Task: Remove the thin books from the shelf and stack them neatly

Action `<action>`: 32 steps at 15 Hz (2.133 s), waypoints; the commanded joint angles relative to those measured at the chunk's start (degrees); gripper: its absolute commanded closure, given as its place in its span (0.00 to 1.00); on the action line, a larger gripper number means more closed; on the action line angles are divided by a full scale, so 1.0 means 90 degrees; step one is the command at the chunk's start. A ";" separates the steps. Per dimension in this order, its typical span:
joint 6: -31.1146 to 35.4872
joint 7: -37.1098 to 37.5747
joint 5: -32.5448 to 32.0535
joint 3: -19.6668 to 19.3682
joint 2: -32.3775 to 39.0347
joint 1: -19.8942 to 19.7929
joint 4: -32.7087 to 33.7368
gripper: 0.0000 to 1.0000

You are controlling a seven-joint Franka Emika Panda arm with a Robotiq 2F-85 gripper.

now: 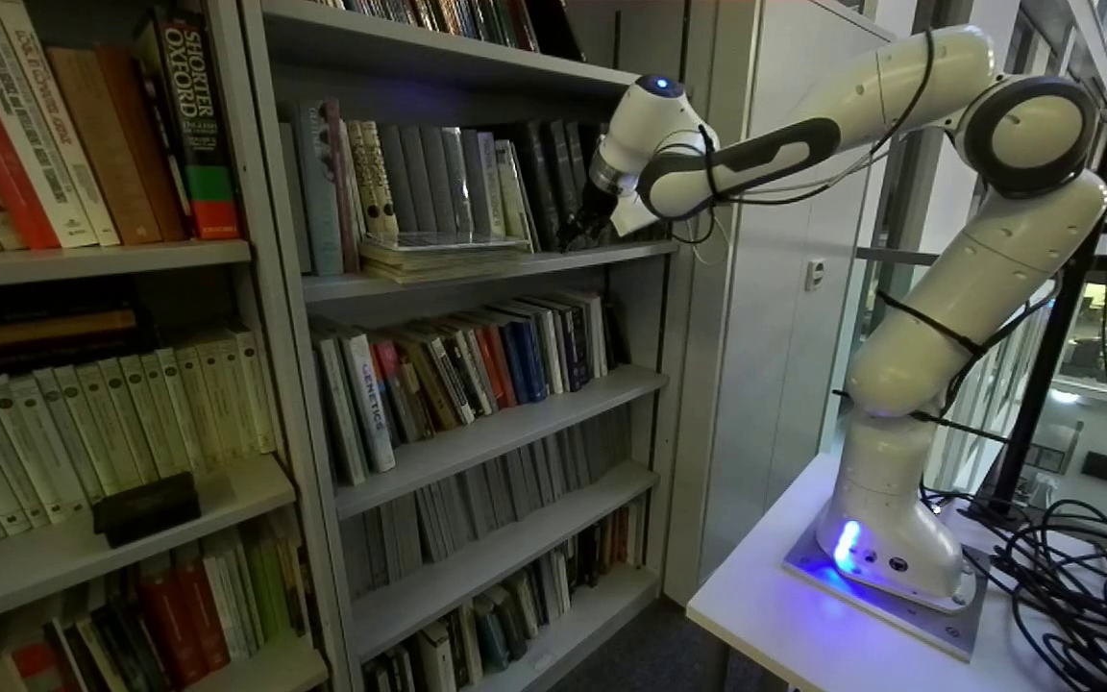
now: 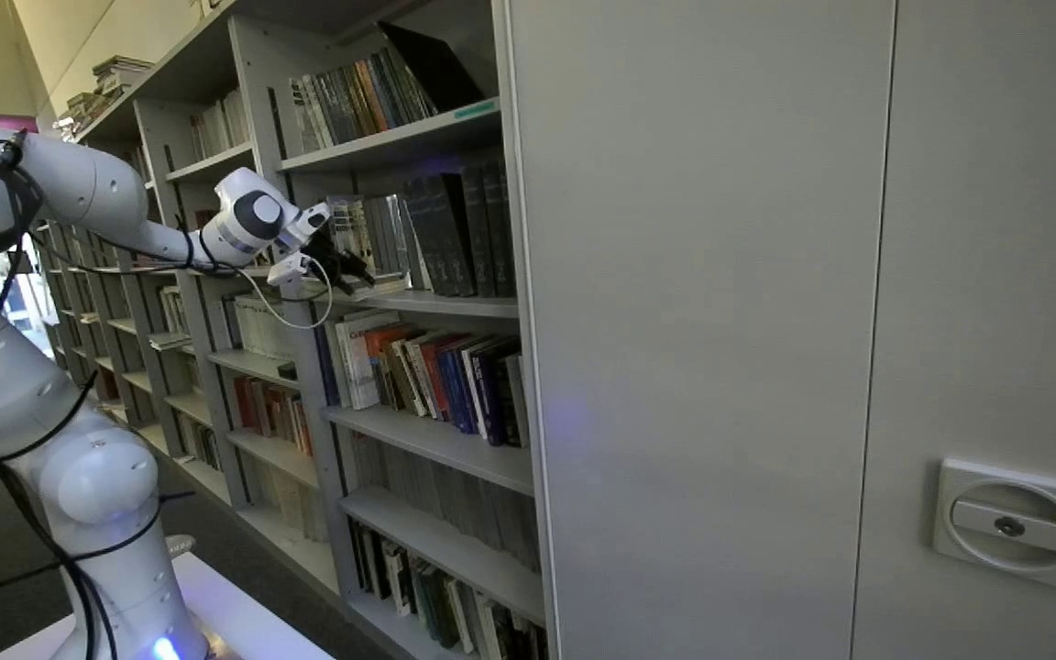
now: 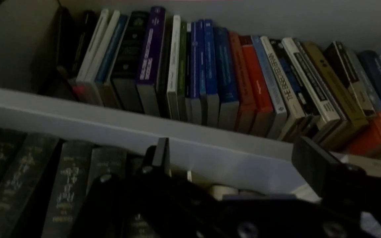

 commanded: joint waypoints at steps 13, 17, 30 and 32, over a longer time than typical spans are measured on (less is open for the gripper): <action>0.2019 0.4153 -0.3949 0.1471 -0.0007 -0.2198 0.0164 0.00; 0.2137 0.4300 -0.4270 0.1582 -0.0035 -0.2318 0.0222 0.00; 0.2000 0.6775 -0.7306 0.2599 0.0277 -0.3096 0.0828 0.63; 0.1849 0.6951 -0.7585 0.2718 0.0421 -0.3148 0.0881 0.80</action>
